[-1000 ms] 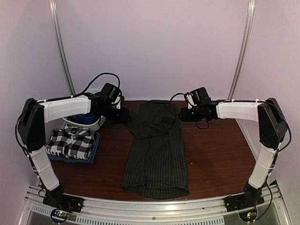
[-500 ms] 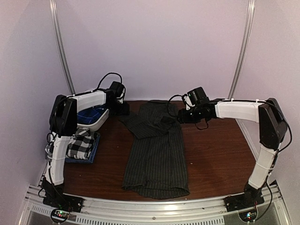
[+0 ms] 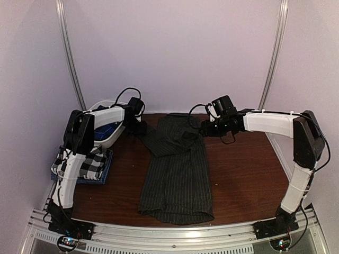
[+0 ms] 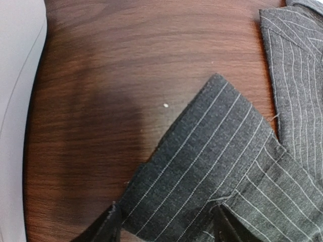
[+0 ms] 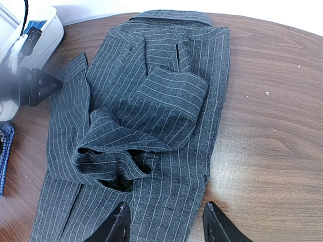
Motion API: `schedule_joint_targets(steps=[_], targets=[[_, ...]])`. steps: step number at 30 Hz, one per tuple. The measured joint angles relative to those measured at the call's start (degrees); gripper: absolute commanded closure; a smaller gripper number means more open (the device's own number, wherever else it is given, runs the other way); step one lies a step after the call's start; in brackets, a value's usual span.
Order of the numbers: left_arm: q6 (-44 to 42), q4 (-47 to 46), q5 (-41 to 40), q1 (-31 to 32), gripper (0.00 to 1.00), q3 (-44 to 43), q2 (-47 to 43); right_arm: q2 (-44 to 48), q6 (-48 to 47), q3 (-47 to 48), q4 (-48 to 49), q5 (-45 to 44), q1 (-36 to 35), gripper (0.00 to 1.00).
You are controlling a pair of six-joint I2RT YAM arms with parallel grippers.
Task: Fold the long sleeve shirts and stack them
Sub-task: Flatten out the crumpled shirt at the center of the board.
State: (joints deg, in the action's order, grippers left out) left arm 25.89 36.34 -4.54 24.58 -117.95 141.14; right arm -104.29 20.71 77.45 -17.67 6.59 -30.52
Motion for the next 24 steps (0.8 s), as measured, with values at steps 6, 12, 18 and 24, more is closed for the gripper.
schedule_joint_targets(steps=[6,12,18,24], targets=[[-0.20,0.20,0.61,0.00,0.70,-0.90,0.52,0.00,0.00,0.20,-0.24,0.02,0.00,0.49],[-1.64,-0.11,3.41,0.00,0.99,-1.75,0.39,-0.02,0.00,0.74,-0.94,0.04,0.00,0.49],[-3.37,-0.81,8.72,0.00,1.00,-1.75,-1.29,-0.07,-0.02,2.49,-1.05,0.04,0.00,0.49],[-4.52,-4.11,15.37,0.39,1.00,2.32,-9.92,-0.09,-0.02,3.08,-1.05,0.04,-0.02,0.49]])
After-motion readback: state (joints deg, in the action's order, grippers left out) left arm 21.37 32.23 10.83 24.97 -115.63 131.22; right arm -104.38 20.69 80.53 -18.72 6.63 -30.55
